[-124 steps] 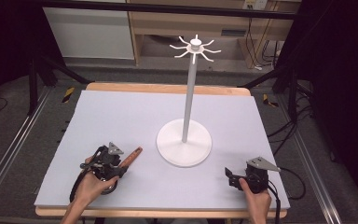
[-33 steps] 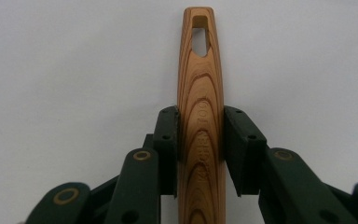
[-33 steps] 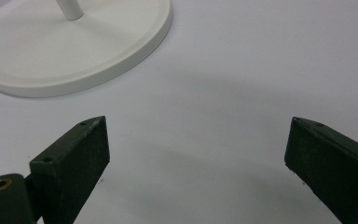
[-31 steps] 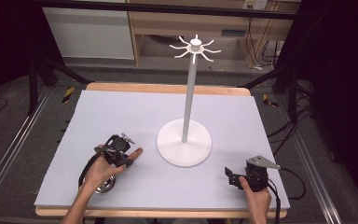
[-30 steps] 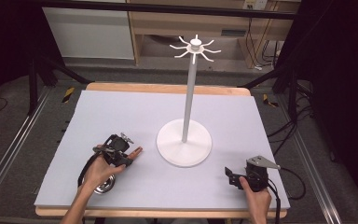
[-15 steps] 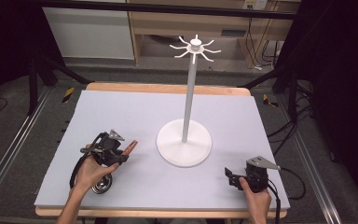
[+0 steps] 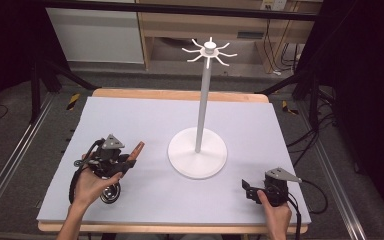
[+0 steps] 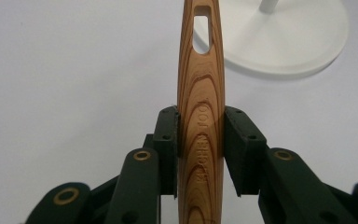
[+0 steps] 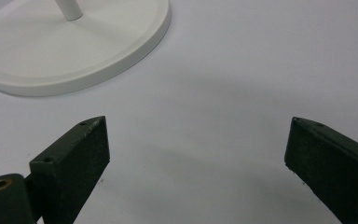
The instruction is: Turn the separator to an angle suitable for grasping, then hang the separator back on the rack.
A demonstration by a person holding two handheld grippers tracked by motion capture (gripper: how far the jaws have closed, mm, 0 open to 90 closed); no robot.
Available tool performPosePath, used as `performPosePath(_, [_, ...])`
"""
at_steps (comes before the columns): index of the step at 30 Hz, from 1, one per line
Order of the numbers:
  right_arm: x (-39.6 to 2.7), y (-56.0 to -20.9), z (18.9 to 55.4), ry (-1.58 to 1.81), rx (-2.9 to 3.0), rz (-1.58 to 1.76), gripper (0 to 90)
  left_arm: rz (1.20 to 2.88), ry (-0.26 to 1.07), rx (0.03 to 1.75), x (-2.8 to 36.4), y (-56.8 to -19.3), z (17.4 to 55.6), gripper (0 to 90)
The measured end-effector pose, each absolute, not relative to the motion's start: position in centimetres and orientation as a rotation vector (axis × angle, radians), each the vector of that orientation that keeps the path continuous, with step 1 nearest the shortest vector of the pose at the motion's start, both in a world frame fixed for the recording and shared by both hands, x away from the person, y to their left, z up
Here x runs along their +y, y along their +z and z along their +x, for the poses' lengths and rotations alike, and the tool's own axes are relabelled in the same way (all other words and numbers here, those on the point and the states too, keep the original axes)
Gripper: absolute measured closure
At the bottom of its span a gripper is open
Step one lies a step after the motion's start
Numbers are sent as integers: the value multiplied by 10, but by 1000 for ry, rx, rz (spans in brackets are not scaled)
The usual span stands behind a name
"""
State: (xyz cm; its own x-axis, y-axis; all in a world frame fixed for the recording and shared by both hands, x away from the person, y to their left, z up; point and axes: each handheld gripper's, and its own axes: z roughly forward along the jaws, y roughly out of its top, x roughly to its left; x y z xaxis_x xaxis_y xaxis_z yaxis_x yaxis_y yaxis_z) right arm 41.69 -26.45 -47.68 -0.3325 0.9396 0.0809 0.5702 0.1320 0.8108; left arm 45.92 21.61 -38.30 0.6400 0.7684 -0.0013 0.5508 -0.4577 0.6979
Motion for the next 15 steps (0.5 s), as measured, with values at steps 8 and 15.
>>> performPosePath(8, [-265, -477, 417, 1079, 1962, 1446, 70, 2036, 489, 980, 221, -368, 447, 673])
performPosePath(15, [-265, -477, 417, 1076, 1960, 1447, 70, 1895, 546, 937, 224, -356, 436, 673])
